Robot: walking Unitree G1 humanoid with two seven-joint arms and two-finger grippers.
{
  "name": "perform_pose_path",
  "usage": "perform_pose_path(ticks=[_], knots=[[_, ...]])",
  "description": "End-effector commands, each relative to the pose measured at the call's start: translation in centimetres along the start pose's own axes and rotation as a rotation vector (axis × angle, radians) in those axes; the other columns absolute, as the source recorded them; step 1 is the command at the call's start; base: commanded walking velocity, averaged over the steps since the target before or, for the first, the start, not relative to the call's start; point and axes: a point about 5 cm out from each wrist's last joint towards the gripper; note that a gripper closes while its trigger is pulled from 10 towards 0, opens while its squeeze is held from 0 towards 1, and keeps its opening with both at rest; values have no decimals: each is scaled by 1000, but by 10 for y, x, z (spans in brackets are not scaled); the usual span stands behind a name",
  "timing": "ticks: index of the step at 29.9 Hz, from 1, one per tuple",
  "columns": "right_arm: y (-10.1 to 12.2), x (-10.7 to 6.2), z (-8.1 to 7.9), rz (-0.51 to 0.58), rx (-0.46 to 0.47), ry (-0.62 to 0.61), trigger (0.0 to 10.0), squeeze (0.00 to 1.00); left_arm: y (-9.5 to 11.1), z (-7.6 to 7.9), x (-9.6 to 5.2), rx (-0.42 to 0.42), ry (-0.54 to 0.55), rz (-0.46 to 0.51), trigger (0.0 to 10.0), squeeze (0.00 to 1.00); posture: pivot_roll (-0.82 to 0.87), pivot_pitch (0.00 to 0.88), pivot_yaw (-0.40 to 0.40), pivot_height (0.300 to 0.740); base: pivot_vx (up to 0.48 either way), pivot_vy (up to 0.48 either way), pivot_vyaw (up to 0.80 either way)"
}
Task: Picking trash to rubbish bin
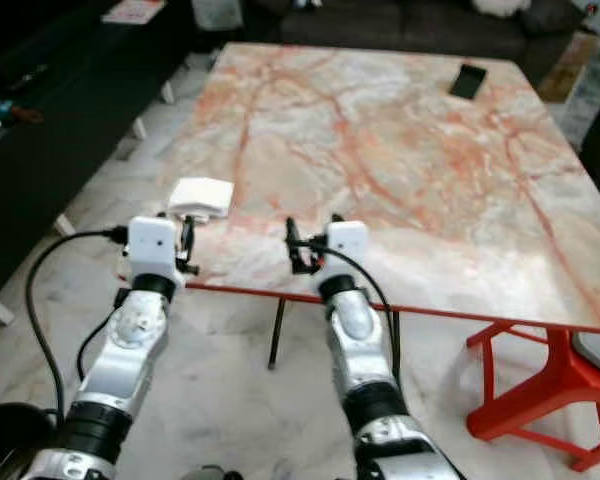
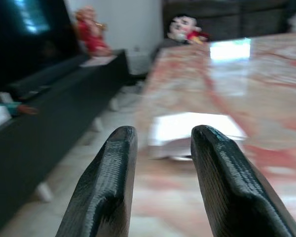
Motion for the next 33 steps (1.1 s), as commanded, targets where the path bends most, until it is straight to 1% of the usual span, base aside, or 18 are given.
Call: perform_pose_path(ticks=[1, 4, 6, 9, 13, 22, 33], knots=[[2, -2, 8, 6, -13, -18, 10000, 0, 3, 7, -1, -15, -19, 3, 10000, 0, 126, 125, 8, 740, 0, 0, 0], [3, -1, 7, 3, -26, -3, 10000, 0, 4, 8, 0, -16, -19, -2, 10000, 0, 126, 120, 10, 740, 0, 0, 0], [2, -1, 7, 4, -30, -1, 10000, 0, 4, 6, 1, -14, -9, -5, 10000, 0, 126, 114, 11, 740, 0, 0, 0], [3, -1, 6, 4, -33, 1, 10000, 0, 3, 3, 2, -4, 6, -11, 10000, 0, 125, 106, 14, 740, 267, 0, 0], [3, 0, 5, 7, -42, 12, 10000, 0, 2, -1, 2, 4, 13, -15, 10000, 0, 125, 95, 17, 740, 360, 0, 0], [1, -1, 1, 4, -31, 27, 10000, 0, 4, 2, 2, 5, -1, -10, 10000, 0, 130, 85, 18, 740, 370, 0, 44], [0, -1, 0, 0, -30, 33, 10000, 0, 4, 0, 2, 7, 6, -11, 10000, 0, 133, 103, 13, 740, 371, 0, 0]])
Point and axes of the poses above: a point about 5 cm out from each wrist's last joint towards the gripper, its own x axis pointing out of the wrist towards the gripper, its own y axis along the axis of the wrist's last joint, z = x × y, and after that the axes turned 5 degrees about x, right-handed
